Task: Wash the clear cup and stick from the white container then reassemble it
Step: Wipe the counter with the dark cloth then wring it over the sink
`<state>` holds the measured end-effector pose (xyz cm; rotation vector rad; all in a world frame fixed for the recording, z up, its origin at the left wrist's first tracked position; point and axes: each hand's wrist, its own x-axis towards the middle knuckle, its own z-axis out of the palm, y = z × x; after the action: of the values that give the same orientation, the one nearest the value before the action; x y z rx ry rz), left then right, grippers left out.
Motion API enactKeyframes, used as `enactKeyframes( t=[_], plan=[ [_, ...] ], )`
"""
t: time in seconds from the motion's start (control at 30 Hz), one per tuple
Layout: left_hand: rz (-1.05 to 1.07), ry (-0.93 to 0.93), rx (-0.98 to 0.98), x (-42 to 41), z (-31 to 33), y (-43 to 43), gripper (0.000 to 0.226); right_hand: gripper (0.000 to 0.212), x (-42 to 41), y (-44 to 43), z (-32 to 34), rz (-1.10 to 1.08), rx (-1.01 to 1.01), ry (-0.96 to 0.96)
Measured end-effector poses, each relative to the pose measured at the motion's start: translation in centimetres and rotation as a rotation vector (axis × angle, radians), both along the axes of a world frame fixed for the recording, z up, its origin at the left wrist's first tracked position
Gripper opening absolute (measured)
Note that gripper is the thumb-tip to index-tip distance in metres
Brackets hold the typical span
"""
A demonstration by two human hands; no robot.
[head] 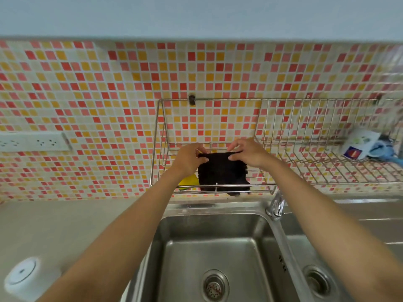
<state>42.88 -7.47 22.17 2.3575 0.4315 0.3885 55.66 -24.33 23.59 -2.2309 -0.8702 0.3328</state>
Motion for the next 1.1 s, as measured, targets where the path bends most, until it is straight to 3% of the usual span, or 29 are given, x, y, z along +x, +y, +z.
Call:
enactKeyframes(
  t=[0.17, 0.3, 0.47, 0.6, 0.8, 0.97, 1.03, 1.1],
  plan=[
    [-0.127, 0.063, 0.343, 0.2, -1.2, 0.5, 0.057, 0.048, -1.3, 1.3, -0.7, 0.042, -0.175, -0.318],
    [-0.294, 0.233, 0.339, -0.3, -1.6, 0.6, 0.059, 0.068, -3.3, 1.1, -1.1, 0.199, -0.302, -0.223],
    [-0.291, 0.226, 0.318, -0.6, -1.8, 0.5, 0.056, 0.065, -3.6, 0.7, -2.0, 0.217, -0.322, -0.113],
    [-0.217, 0.05, 0.348, -2.0, -1.7, 0.1, 0.04, 0.062, -4.8, 0.4, -2.0, 0.204, -0.392, -0.101],
    [-0.205, 0.289, 0.521, -4.2, -1.6, -1.2, 0.06, 0.06, -6.9, 0.5, -1.4, 0.214, -0.617, -0.101],
    [-0.072, 0.292, 0.659, -5.6, -2.0, -2.3, 0.064, 0.051, -10.0, -1.2, -2.7, -0.121, -0.307, -0.56],
    [-0.034, 0.318, 0.687, -6.5, -2.3, -2.8, 0.065, 0.061, -11.1, -1.8, -4.3, -0.168, -0.321, -0.712],
    [-0.012, 0.346, 0.68, -7.2, -2.4, -3.2, 0.066, 0.065, -11.6, -2.1, -5.2, -0.186, -0.336, -0.744]
  ],
)
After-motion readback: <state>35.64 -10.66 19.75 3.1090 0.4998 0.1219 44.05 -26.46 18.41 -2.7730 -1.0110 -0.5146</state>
